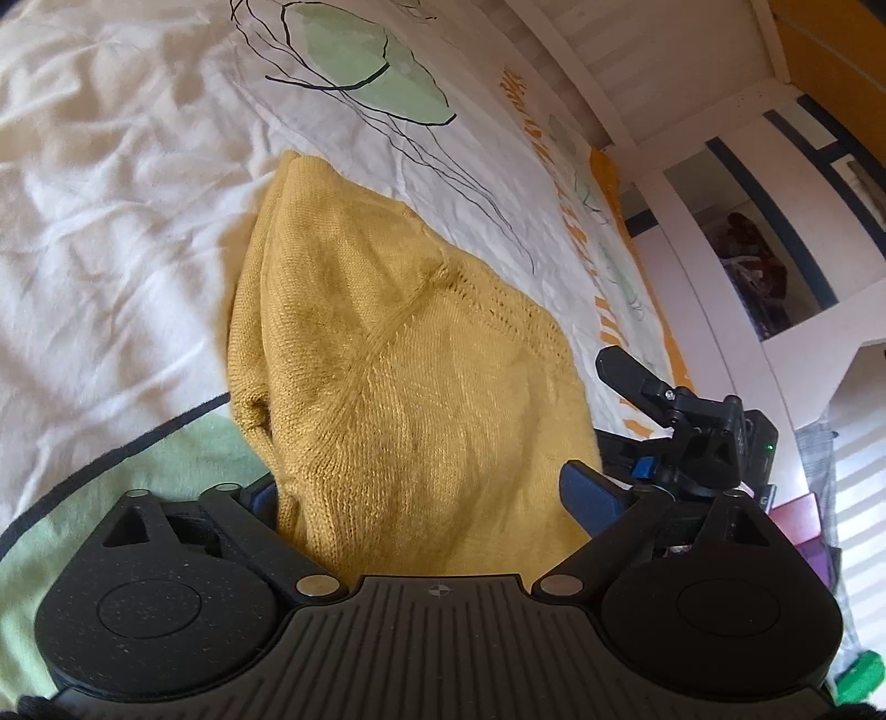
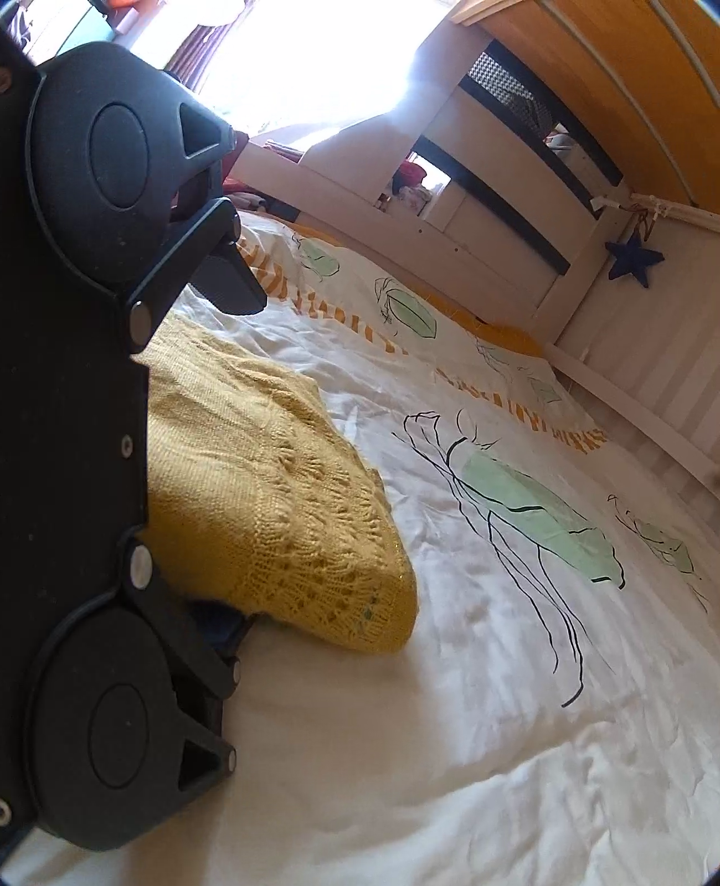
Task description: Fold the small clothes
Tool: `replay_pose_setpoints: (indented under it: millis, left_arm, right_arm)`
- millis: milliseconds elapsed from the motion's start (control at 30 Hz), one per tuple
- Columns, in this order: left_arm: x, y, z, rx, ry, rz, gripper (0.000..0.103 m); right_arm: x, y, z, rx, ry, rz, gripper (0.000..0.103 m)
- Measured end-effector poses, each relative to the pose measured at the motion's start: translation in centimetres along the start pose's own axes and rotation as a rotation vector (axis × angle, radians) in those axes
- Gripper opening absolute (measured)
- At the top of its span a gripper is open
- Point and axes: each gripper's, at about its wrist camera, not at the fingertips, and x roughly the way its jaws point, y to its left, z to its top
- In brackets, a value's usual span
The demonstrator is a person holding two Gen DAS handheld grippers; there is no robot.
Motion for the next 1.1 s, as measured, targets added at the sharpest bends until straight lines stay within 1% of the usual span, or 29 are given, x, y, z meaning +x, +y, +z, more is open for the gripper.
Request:
replay_pose_setpoints:
  millis: [33,67,100,133,167,233,300,367,400,433,467,500,567,600,633,667,733,800,833,867,900,933,967,1033,1100]
  left_arm:
    - [-0.2,0.2,-0.2,-0.025,0.01,0.0,0.059]
    - [-0.2,0.8,-0.3,-0.067,0.036,-0.011,0.022]
    - [0.0,1.5,-0.7,-0.128,0.064,-0.035,0.017]
    - [0.2,2.0,-1.1,-0.174,0.074,-0.06,0.017]
    - [0.2,2.1,-1.4,-0.195,0.07,-0.072,0.017]
    - [0.0,1.5,-1.9,-0.2,0.065,-0.073,0.017]
    - [-0.4,0.5,-2.5,-0.205,0.08,-0.12,0.017]
    - [-0.7,-0.8,-3.3,-0.179,0.093,-0.139,0.017]
    - [-0.7,-1.1,-3.7,-0.168,0.096,-0.136,0.018]
    - [-0.5,-1.2,-4.1,-0.164,0.093,-0.111,0.024]
    - [-0.1,-1.2,-4.4,-0.157,0.09,-0.057,0.034]
    - [0.3,-1.0,-4.7,-0.137,0.095,0.006,0.036]
    - [0.3,-1.1,-5.1,-0.085,0.069,0.013,0.035]
    - [-0.1,-1.5,-5.2,-0.063,0.06,0.036,0.035]
    - [-0.7,-1.9,-5.4,-0.036,0.044,0.071,0.036]
    - [-1.5,-2.4,-5.5,0.002,0.02,0.114,0.037]
    - [-3.1,-3.3,-5.6,0.077,-0.036,0.195,0.041]
    - [-4.6,-4.4,-5.5,0.144,-0.101,0.263,0.042]
    - [-4.9,-4.9,-5.2,0.17,-0.128,0.285,0.044]
    - [-5.2,-5.7,-5.0,0.205,-0.16,0.313,0.051]
    - [-5.1,-6.4,-4.6,0.237,-0.184,0.334,0.056]
    - [-4.8,-7.0,-4.2,0.271,-0.203,0.349,0.066]
    - [-4.2,-7.5,-3.7,0.301,-0.219,0.364,0.071]
    - [-2.9,-8.1,-2.7,0.328,-0.246,0.399,0.072]
    - [-1.1,-8.3,-1.4,0.35,-0.255,0.445,0.072]
  right_arm:
    - [-0.1,0.1,-0.1,-0.01,0.008,-0.007,0.096]
    - [-0.2,0.2,-0.2,-0.011,0.027,-0.03,0.069]
    - [-0.1,0.1,-0.3,-0.001,0.05,-0.074,0.054]
    - [-0.2,-0.2,-0.4,0.016,0.068,-0.098,0.042]
    - [-0.6,-0.3,-0.5,0.029,0.062,-0.088,0.042]
    - [-1.6,0.3,-0.3,0.027,0.053,-0.091,0.04]
    - [-3.0,1.3,0.0,0.015,0.06,-0.101,0.039]
    - [-4.6,2.1,0.1,-0.006,0.072,-0.112,0.039]
    - [-5.2,2.4,0.1,-0.016,0.08,-0.127,0.039]
    - [-5.7,2.4,0.1,-0.022,0.087,-0.15,0.039]
    - [-5.8,2.1,0.0,-0.026,0.092,-0.186,0.042]
    - [-5.6,1.6,-0.1,-0.041,0.097,-0.244,0.044]
    - [-5.3,0.9,-0.4,-0.089,0.09,-0.365,0.058]
    - [-5.5,0.7,-0.6,-0.091,0.071,-0.37,0.058]
    - [-5.9,0.6,-0.6,-0.071,0.053,-0.359,0.06]
    - [-6.1,0.8,-0.7,-0.065,0.038,-0.366,0.06]
    - [-6.6,1.8,-0.8,-0.118,0.014,-0.409,0.062]
    - [-7.2,3.3,-1.1,-0.191,-0.022,-0.447,0.068]
    - [-7.6,4.0,-1.3,-0.219,-0.041,-0.453,0.075]
    - [-7.8,4.6,-1.4,-0.242,-0.062,-0.457,0.08]
    - [-7.8,5.2,-1.5,-0.264,-0.079,-0.465,0.08]
    - [-7.7,5.6,-1.6,-0.284,-0.089,-0.476,0.08]
    - [-7.3,6.1,-1.6,-0.31,-0.098,-0.491,0.087]
    - [-6.3,6.5,-1.5,-0.347,-0.096,-0.515,0.098]
    - [-5.3,6.5,-1.4,-0.362,-0.092,-0.533,0.098]
